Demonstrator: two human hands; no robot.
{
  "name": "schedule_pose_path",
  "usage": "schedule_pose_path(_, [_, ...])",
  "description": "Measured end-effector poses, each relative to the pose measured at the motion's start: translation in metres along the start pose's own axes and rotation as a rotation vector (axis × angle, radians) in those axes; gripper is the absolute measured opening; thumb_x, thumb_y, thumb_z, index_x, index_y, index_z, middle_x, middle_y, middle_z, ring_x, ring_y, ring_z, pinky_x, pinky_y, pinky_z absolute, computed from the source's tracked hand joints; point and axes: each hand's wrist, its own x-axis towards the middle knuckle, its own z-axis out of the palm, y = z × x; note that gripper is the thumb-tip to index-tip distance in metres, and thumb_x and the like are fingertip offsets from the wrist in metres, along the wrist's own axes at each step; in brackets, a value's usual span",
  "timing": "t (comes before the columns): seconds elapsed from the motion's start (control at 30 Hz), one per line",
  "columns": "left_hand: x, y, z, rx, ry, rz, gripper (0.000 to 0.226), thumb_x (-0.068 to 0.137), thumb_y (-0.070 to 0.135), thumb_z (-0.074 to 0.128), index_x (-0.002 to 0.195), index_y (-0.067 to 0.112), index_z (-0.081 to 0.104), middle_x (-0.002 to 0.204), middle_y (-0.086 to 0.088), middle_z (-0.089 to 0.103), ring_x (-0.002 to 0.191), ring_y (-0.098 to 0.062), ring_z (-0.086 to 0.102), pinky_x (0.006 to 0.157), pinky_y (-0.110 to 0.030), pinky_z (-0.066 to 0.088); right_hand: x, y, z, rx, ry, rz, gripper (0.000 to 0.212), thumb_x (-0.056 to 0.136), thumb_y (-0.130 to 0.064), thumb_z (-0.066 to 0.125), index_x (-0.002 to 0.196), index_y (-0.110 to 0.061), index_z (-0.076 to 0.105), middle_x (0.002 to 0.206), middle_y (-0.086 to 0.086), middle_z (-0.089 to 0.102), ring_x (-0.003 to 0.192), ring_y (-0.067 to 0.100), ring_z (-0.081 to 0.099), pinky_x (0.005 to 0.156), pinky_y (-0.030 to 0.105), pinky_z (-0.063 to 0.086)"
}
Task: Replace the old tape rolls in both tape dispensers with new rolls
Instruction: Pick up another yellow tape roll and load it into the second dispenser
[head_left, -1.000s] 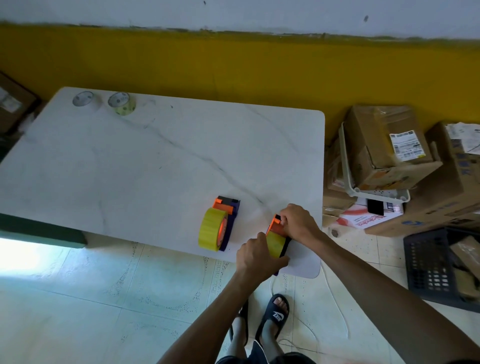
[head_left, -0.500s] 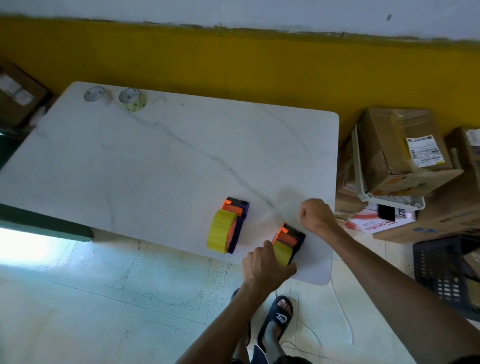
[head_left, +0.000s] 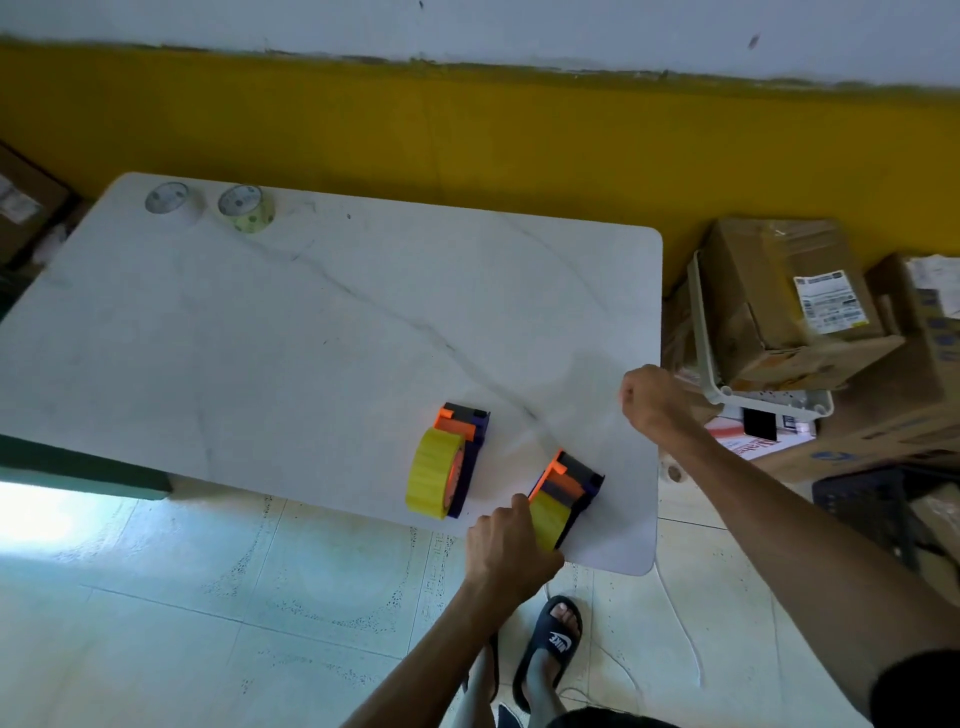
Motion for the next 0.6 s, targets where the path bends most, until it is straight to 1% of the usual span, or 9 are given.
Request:
schedule_pose_path(0.1, [-0.008,-0.010,0.005,-0.066,0.013,0.004,0.042,0.068,0.034,0.063,0.103,0.015,0.049,0.084,-0.005,0.069,0.074,-0.029,0.065,0.063,-0.034,0.052,-0.012,0.004,0.004,0.158,-0.034,0.009,0.017,0.088,-0.005,0.054,0.082,-0.004,0.069,0.083,0.007,0.069,0.077,0.019,0.062,0.061,0.022,0.042])
schedule_pose_path(0.13, [-0.011,-0.015,0.007,-0.077,0.022,0.013,0.040,0.069,0.035,0.063,0.102,0.016,0.049,0.084,-0.005,0.070,0.074,-0.030,0.066,0.063,-0.034,0.051,-0.016,0.005,0.005,0.269,-0.065,0.016,0.016,0.087,-0.003,0.055,0.079,-0.004,0.068,0.080,0.007,0.067,0.075,0.020,0.061,0.060,0.023,0.044])
schedule_pose_path(0.23, [-0.022,-0.030,0.013,-0.134,0.081,0.055,0.037,0.072,0.037,0.062,0.100,0.017,0.049,0.082,-0.007,0.072,0.074,-0.031,0.067,0.059,-0.032,0.044,-0.031,0.006,0.013,0.611,-0.230,0.094,0.016,0.081,0.007,0.056,0.075,0.000,0.069,0.069,0.010,0.068,0.063,0.029,0.067,0.061,0.038,0.060])
schedule_pose_path(0.3, [-0.027,-0.032,0.009,-0.147,0.119,0.073,0.037,0.068,0.031,0.060,0.101,0.017,0.049,0.079,-0.006,0.071,0.073,-0.031,0.066,0.059,-0.031,0.041,-0.045,0.001,0.019,0.821,-0.372,0.151,0.020,0.081,0.011,0.056,0.072,-0.003,0.066,0.064,0.014,0.064,0.055,0.028,0.064,0.056,0.036,0.059])
schedule_pose_path(0.4, [-0.033,-0.025,-0.006,-0.194,0.183,0.090,0.038,0.068,0.029,0.062,0.102,0.019,0.050,0.073,-0.001,0.066,0.070,-0.027,0.064,0.057,-0.029,0.041,-0.071,-0.017,0.021,1.103,-0.528,0.183,0.020,0.085,0.013,0.052,0.090,-0.004,0.062,0.075,0.017,0.059,0.065,0.027,0.059,0.055,0.030,0.054])
schedule_pose_path(0.47, [-0.035,-0.019,-0.018,-0.253,0.230,0.102,0.036,0.068,0.028,0.065,0.100,0.019,0.051,0.071,-0.001,0.065,0.064,-0.024,0.060,0.053,-0.027,0.039,-0.087,-0.031,0.022,1.295,-0.524,0.176,0.019,0.086,0.004,0.059,0.103,-0.005,0.060,0.089,0.017,0.066,0.080,0.029,0.063,0.063,0.032,0.055])
schedule_pose_path(0.53, [-0.033,-0.017,-0.030,-0.321,0.292,0.107,0.032,0.068,0.028,0.069,0.093,0.022,0.050,0.063,0.004,0.057,0.055,-0.017,0.051,0.046,-0.019,0.032,-0.099,-0.043,0.023,1.564,-0.536,0.232,0.028,0.079,-0.021,0.073,0.103,-0.010,0.065,0.089,0.011,0.075,0.079,0.027,0.071,0.066,0.035,0.057])
schedule_pose_path(0.57, [-0.032,-0.016,-0.037,-0.348,0.312,0.110,0.032,0.067,0.028,0.071,0.090,0.024,0.048,0.059,0.006,0.052,0.052,-0.014,0.047,0.044,-0.017,0.028,-0.102,-0.048,0.024,1.666,-0.541,0.256,0.033,0.076,-0.025,0.077,0.104,-0.012,0.067,0.088,0.008,0.077,0.078,0.025,0.073,0.066,0.035,0.058])
schedule_pose_path(0.6, [-0.031,-0.015,-0.043,-0.366,0.318,0.116,0.034,0.067,0.029,0.072,0.088,0.026,0.046,0.057,0.007,0.050,0.051,-0.012,0.046,0.043,-0.016,0.027,-0.107,-0.053,0.019,1.702,-0.546,0.241,0.027,0.081,-0.023,0.072,0.105,-0.012,0.068,0.088,0.008,0.077,0.078,0.025,0.073,0.068,0.036,0.059])
